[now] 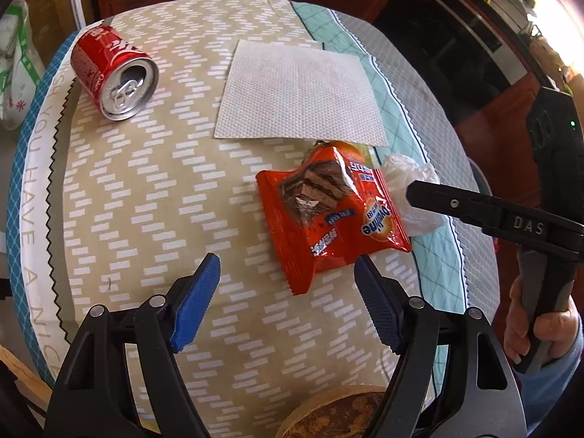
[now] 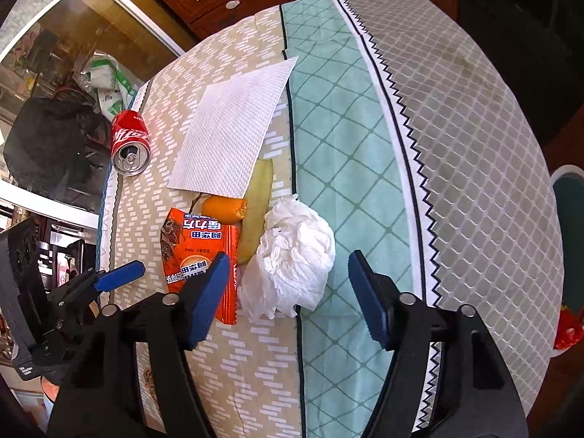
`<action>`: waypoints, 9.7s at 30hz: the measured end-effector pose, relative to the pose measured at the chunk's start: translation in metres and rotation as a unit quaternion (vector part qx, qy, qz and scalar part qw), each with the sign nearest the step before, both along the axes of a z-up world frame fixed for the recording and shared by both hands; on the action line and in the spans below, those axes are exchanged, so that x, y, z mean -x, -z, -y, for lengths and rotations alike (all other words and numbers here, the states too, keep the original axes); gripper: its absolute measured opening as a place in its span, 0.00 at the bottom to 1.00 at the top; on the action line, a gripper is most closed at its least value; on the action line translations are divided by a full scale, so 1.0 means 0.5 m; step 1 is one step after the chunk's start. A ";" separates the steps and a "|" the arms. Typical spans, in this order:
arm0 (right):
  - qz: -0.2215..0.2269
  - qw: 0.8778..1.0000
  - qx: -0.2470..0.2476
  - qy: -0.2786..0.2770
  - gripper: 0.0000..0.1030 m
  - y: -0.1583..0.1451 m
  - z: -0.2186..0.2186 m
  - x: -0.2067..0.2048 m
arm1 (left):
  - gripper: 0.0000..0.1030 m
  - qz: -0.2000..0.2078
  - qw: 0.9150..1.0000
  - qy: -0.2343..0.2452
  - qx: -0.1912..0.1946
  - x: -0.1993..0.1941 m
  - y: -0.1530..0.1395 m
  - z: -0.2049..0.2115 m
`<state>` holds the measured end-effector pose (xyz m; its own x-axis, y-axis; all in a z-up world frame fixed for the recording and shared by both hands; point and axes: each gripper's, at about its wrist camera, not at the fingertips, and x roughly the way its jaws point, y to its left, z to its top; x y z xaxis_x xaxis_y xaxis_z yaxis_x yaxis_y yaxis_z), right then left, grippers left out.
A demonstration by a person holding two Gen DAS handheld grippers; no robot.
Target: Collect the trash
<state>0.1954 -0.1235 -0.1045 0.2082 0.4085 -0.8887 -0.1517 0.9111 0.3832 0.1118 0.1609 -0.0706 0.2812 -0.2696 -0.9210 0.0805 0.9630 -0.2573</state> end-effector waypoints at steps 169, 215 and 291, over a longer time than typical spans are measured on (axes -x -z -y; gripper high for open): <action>0.011 1.000 0.007 -0.022 0.88 -0.048 -0.058 -0.136 | 0.94 0.010 0.998 -0.053 -0.018 -0.082 -0.017 -0.049; 0.006 0.998 -0.023 0.061 0.12 0.004 0.154 -0.077 | 0.73 0.028 0.993 0.075 -0.088 -0.213 0.075 0.218; 0.099 0.994 -0.035 0.037 0.02 -0.091 0.044 -0.027 | 0.24 0.030 0.999 0.022 0.004 -0.211 -0.005 0.188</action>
<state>0.2087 -0.1453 -0.0591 0.4074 0.4457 -0.7971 -0.1645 0.8944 0.4160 0.2175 0.0668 -0.0680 0.3244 -0.2899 -0.9004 0.1384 0.9562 -0.2580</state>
